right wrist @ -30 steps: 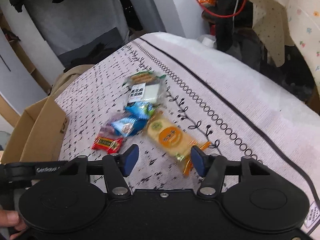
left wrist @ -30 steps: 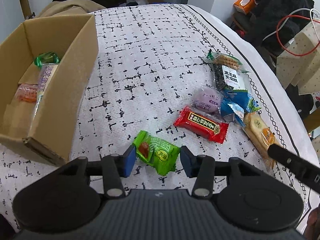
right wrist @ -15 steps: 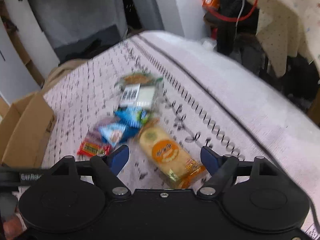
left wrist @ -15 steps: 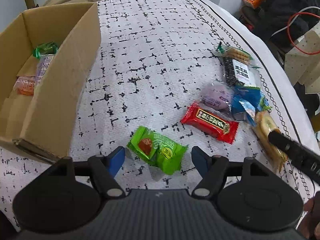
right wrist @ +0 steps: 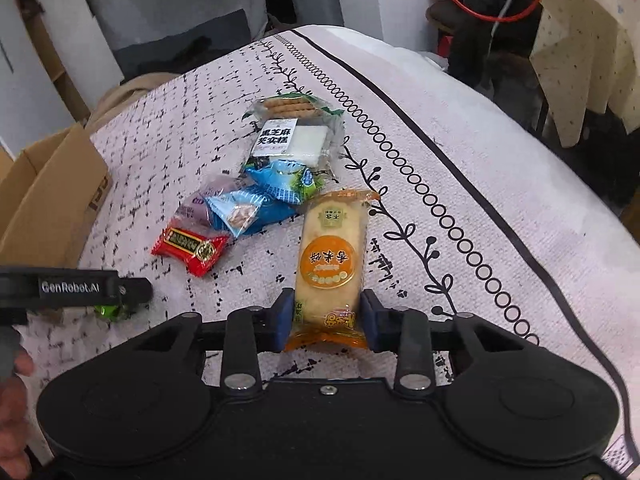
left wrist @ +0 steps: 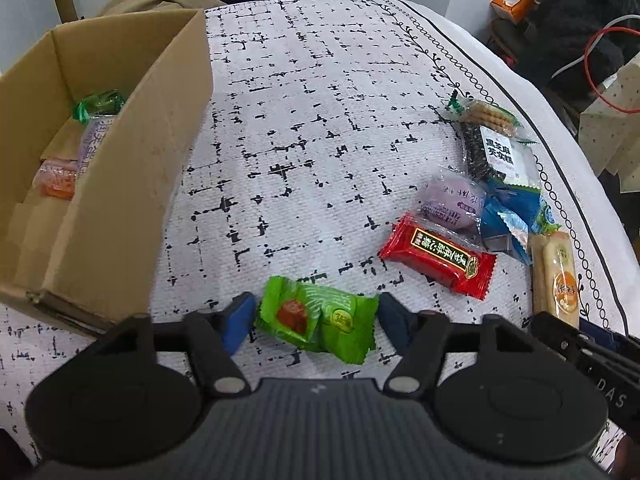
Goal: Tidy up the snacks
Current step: 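Grasp the orange-label biscuit packet with the right gripper while the left approaches the green candy, then grasp the green candy with the left gripper while the right lifts the biscuit packet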
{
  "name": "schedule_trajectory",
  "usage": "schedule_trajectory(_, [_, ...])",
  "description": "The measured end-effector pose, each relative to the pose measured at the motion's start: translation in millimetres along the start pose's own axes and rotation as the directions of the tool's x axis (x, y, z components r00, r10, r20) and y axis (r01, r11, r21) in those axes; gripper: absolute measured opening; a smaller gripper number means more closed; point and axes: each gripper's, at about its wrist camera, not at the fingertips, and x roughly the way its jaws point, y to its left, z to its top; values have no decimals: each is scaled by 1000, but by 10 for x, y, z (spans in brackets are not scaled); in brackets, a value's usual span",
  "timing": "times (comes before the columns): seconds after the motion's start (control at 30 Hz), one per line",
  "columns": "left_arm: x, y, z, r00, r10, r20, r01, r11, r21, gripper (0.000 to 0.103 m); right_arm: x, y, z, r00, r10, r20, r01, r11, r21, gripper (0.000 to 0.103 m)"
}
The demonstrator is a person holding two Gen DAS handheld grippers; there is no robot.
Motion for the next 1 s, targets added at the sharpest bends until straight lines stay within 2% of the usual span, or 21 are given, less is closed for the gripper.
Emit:
schedule_trajectory(0.2, [-81, 18, 13, 999, -33, -6, 33, 999, -18, 56, -93, 45, 17, 1000, -15, 16, 16, 1000, -12, 33])
schedule_trajectory(0.47, [-362, 10, 61, 997, -30, 64, 29, 1000, 9, 56, -308, 136, 91, 998, -15, 60, 16, 1000, -16, 33])
schedule_trajectory(0.67, [-574, 49, 114, 994, -39, 104, 39, 999, 6, 56, -460, 213, 186, 997, 15, 74, -18, 999, 37, 33])
schedule_trajectory(1.0, [-860, 244, 256, 982, -69, 175, 74, 997, -21, 56, -686, 565, 383, 991, 52, 121, -54, 998, 16, 33])
